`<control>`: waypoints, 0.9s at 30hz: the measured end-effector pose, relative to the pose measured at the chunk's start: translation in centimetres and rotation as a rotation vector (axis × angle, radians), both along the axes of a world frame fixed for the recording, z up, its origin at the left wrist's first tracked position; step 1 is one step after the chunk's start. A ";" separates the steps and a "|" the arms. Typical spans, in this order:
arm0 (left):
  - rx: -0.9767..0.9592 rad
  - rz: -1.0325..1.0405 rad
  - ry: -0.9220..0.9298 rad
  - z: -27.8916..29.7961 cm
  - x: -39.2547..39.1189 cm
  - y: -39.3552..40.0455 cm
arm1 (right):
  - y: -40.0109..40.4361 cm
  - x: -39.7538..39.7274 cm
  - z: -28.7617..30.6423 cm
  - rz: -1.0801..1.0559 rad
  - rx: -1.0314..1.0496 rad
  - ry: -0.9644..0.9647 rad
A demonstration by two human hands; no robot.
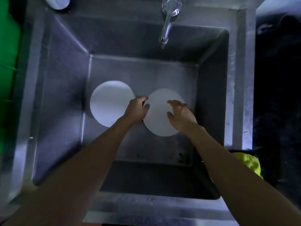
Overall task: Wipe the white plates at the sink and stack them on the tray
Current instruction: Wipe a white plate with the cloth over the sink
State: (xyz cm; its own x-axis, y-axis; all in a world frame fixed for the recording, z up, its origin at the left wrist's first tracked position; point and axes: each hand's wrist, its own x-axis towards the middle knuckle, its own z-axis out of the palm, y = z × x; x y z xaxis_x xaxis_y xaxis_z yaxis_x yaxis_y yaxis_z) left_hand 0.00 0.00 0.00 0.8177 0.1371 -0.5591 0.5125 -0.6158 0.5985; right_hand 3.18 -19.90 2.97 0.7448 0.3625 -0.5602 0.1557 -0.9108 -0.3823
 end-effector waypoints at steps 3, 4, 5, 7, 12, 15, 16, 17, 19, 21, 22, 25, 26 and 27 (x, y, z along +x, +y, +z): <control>0.022 0.029 0.023 -1.1 0.1 -0.4 | 0.1 0.5 -0.6 -0.003 -0.008 -0.008; 0.036 0.034 0.034 -1.3 0.1 -0.6 | 0.1 0.6 -0.6 -0.003 -0.016 0.004; 0.046 0.040 0.037 -1.7 0.1 -0.7 | 0.1 0.6 -0.8 -0.005 -0.012 0.008; 0.069 0.067 0.024 -2.3 0.0 -1.0 | 0.2 0.6 -1.2 -0.006 -0.007 0.009; 0.123 0.143 -0.041 -3.1 -0.3 -1.8 | -0.2 0.2 -1.9 -0.070 0.006 0.049; 0.139 0.188 -0.049 -3.3 -0.3 -2.3 | -0.7 -0.1 -2.2 -0.123 -0.001 0.069; 0.130 0.210 -0.037 -3.5 -0.2 -2.4 | -0.9 -0.2 -2.4 -0.140 -0.003 0.066; 0.124 0.228 -0.023 -3.6 0.0 -2.4 | -1.0 -0.2 -2.5 -0.155 -0.001 0.064; 0.108 0.254 0.007 -3.6 0.3 -2.6 | -1.1 -0.2 -2.6 -0.195 0.010 0.064; 0.094 0.291 0.025 -3.7 0.6 -2.8 | -1.2 -0.1 -2.6 -0.235 0.009 0.066; 0.091 0.315 0.026 -3.7 0.6 -3.0 | -1.3 -0.1 -2.7 -0.246 0.000 0.069; 0.069 0.402 0.023 -3.6 0.6 -3.3 | -1.3 -0.2 -2.7 -0.252 -0.012 0.078; 0.055 0.412 0.035 -3.6 0.5 -3.3 | -1.3 -0.3 -2.7 -0.253 -0.012 0.081; 0.046 0.410 0.050 -3.6 0.4 -3.3 | -1.3 -0.4 -2.6 -0.253 -0.009 0.081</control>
State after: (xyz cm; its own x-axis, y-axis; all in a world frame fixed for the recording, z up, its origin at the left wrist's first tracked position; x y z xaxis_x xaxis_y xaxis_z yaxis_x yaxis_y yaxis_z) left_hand 0.41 -3.27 -3.59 0.6624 0.4714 -0.5823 0.7484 -0.3800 0.5436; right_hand 2.81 -21.20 0.34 0.7635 0.1648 -0.6244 -0.1086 -0.9204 -0.3757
